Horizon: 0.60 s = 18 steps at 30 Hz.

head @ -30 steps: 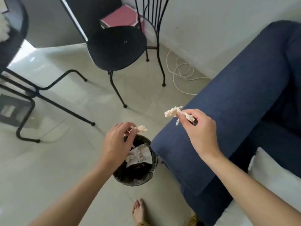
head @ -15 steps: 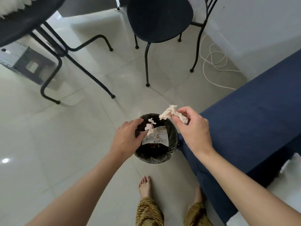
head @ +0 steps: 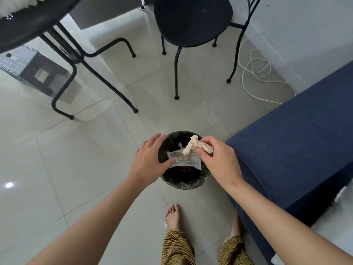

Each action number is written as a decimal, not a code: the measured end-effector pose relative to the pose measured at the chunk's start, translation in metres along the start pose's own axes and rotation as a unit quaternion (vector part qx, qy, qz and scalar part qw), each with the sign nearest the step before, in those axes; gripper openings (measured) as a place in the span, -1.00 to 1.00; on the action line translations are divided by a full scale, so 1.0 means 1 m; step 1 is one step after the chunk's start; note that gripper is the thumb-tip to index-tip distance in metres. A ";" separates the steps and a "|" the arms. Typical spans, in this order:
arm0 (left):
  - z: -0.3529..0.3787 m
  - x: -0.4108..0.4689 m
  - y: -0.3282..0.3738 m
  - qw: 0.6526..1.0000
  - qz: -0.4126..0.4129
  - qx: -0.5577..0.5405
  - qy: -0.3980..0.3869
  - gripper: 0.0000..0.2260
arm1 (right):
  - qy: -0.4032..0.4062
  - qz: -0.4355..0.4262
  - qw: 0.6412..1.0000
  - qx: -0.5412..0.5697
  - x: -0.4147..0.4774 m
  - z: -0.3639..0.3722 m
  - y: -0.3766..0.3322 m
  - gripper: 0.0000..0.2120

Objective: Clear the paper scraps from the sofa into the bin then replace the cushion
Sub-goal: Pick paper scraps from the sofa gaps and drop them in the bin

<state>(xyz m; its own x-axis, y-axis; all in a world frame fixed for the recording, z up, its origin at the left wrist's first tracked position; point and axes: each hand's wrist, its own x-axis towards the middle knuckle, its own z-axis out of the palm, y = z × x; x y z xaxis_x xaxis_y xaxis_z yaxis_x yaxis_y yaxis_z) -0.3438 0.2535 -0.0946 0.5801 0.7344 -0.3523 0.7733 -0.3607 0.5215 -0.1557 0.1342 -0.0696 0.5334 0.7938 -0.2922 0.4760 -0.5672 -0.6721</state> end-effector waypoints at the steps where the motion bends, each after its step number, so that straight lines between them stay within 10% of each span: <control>1: 0.000 0.000 0.000 1.000 0.001 -0.002 0.003 -0.30 | -0.006 -0.004 1.000 -0.002 -0.001 0.003 0.001 -0.79; 8: -0.004 -0.002 -0.002 1.000 -0.003 -0.010 0.007 -0.26 | -0.077 -0.005 0.997 0.007 -0.005 0.010 0.006 -0.15; 18: -0.011 -0.005 0.008 1.000 0.013 -0.026 -0.004 -0.09 | -0.082 -0.013 0.995 0.058 -0.012 0.004 0.008 0.17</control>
<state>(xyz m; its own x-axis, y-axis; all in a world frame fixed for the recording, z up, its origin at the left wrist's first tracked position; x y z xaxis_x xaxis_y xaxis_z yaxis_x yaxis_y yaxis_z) -0.3431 0.2534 -0.0800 0.6020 0.7207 -0.3438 0.7437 -0.3492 0.5701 -0.1615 0.1214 -0.0742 0.3970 0.8378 -0.3747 0.3983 -0.5251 -0.7521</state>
